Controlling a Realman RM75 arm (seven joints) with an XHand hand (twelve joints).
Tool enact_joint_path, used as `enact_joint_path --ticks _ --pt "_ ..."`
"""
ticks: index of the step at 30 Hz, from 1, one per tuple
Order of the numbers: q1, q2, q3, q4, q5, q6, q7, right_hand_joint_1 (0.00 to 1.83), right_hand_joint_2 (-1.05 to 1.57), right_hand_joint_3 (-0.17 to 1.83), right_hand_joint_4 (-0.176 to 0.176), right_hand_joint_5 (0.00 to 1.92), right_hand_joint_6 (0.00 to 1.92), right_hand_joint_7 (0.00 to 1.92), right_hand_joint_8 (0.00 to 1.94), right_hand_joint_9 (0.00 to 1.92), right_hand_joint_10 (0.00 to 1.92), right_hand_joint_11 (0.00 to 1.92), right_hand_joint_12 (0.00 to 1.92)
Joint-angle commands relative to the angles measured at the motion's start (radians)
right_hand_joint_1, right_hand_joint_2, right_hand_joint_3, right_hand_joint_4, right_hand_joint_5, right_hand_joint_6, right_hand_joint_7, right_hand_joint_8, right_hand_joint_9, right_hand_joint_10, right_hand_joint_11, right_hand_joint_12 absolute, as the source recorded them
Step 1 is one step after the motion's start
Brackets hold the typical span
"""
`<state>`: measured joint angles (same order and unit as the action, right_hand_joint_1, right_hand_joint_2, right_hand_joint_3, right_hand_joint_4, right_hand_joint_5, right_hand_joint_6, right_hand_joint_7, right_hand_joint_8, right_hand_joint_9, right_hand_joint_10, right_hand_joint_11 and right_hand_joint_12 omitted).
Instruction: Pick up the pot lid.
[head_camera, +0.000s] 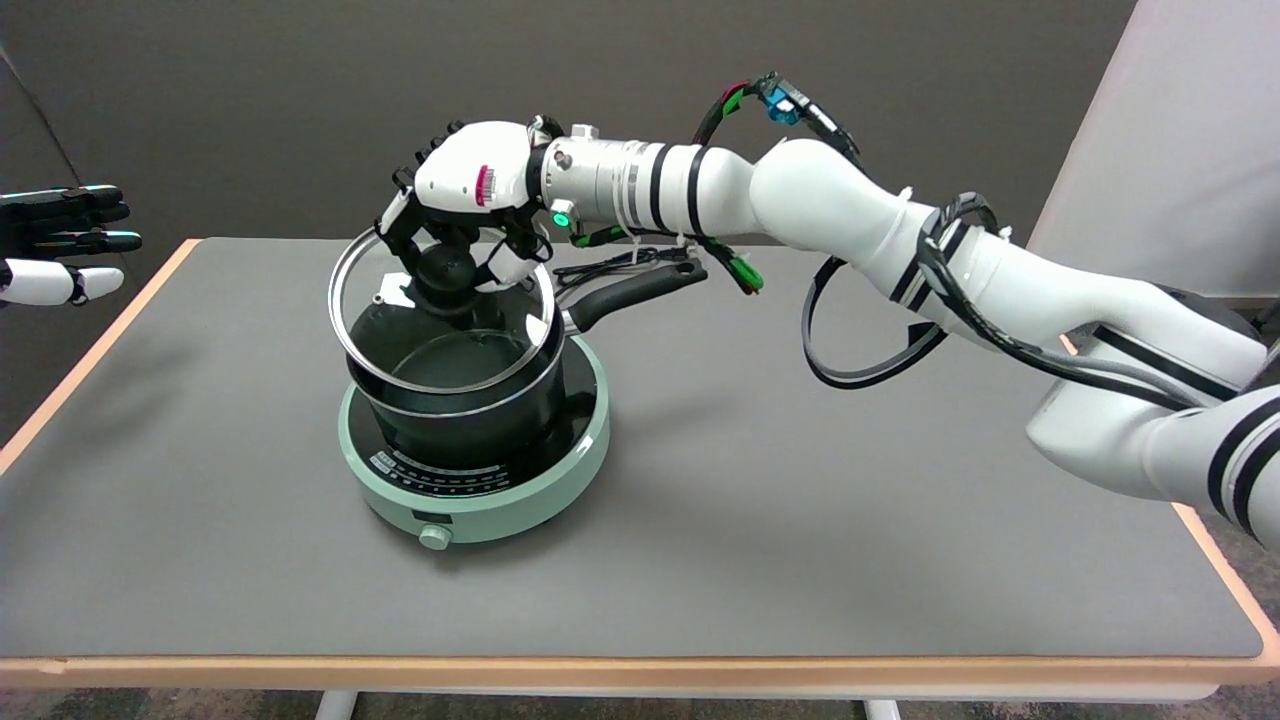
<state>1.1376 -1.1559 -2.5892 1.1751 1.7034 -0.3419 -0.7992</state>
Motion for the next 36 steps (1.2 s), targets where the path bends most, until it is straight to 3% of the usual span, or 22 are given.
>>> enact_joint_path --ticks 1,11,18,36 --pt "0.009 0.003 0.000 0.002 0.002 0.000 0.002 1.36 0.94 0.41 0.176 0.75 0.99 0.91 1.20 0.90 1.09 0.66 1.28" --pt "0.003 0.025 0.029 -0.004 0.141 0.035 0.004 1.37 0.88 0.51 0.176 0.74 1.04 0.95 1.19 0.89 1.14 0.70 1.21" --pt "-0.037 0.056 0.144 0.017 0.210 0.040 0.004 1.37 0.87 0.52 0.176 0.74 1.07 0.96 1.18 0.89 1.19 0.72 1.21" --pt "-0.191 0.162 0.392 0.153 0.229 0.067 0.004 1.37 0.86 0.52 0.176 0.74 1.07 0.96 1.18 0.89 1.25 0.73 1.29"
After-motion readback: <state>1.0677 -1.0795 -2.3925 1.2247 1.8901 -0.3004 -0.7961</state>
